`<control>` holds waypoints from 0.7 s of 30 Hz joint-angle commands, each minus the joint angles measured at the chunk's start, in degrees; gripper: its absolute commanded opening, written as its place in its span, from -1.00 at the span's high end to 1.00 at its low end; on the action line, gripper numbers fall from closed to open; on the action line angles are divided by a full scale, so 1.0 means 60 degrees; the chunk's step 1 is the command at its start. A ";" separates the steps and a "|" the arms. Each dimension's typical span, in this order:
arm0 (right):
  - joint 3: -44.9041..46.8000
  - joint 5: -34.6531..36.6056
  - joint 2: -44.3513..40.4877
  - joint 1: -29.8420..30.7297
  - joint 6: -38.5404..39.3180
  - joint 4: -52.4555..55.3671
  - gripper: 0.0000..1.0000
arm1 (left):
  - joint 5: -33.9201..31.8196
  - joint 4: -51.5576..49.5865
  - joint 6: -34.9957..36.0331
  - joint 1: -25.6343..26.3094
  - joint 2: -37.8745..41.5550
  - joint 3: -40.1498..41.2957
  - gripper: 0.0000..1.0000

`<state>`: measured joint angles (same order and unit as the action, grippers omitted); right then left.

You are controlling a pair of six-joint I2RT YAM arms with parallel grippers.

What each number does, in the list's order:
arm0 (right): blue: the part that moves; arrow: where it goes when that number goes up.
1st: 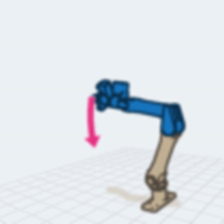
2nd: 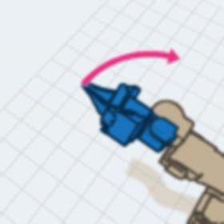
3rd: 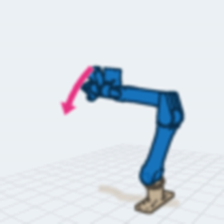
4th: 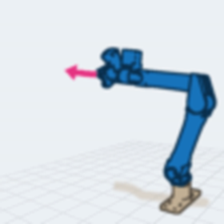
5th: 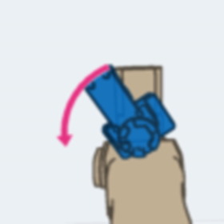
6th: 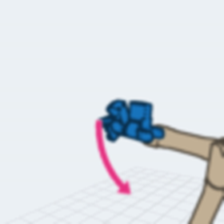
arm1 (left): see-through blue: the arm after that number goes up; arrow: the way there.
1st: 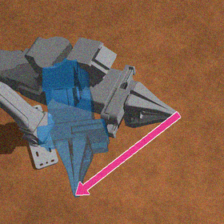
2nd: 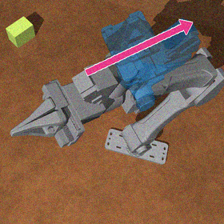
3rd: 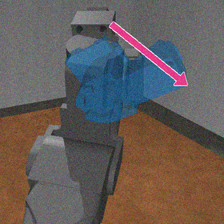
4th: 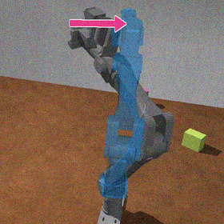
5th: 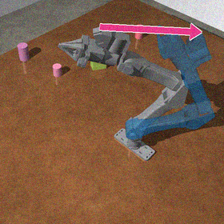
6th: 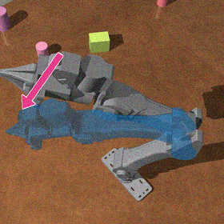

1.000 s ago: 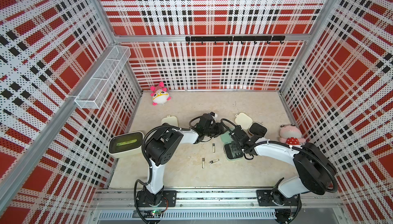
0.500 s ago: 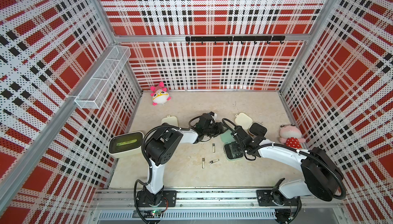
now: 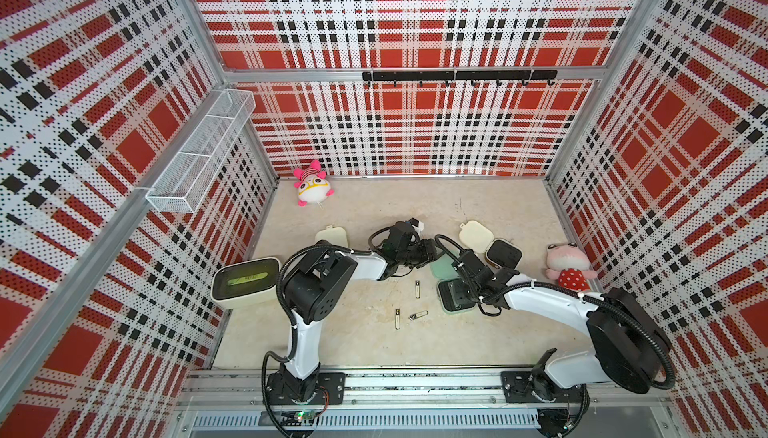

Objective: Organize nail clipper sets
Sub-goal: Adjust the nail clipper in the storage box.

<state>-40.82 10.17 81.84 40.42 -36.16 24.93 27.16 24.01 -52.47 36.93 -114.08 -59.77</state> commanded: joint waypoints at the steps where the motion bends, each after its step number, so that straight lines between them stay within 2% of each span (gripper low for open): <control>1: 0.0137 0.0218 0.0151 -0.0008 -0.0208 -0.0051 0.80 | 0.0037 -0.0046 0.0148 -0.0063 0.0154 0.0100 -0.17; 11: 0.0230 0.0210 0.0319 -0.0014 -0.0243 -0.0141 0.81 | 0.0015 -0.0153 0.0225 -0.0075 0.0314 0.0058 -0.17; 15: 0.0149 0.0132 0.0117 0.0000 -0.0253 -0.0099 0.82 | 0.0085 -0.0422 0.0463 -0.0238 0.0589 -0.0111 -0.34; 21: -0.0011 -0.0196 -0.0834 0.0008 -0.0500 0.0119 0.59 | 0.0431 -0.0567 0.0802 -0.0952 0.0947 -0.0114 -0.45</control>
<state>-40.12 9.87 80.36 40.42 -37.58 24.69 28.03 21.28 -49.95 33.36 -110.52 -59.79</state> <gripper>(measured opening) 0.195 0.721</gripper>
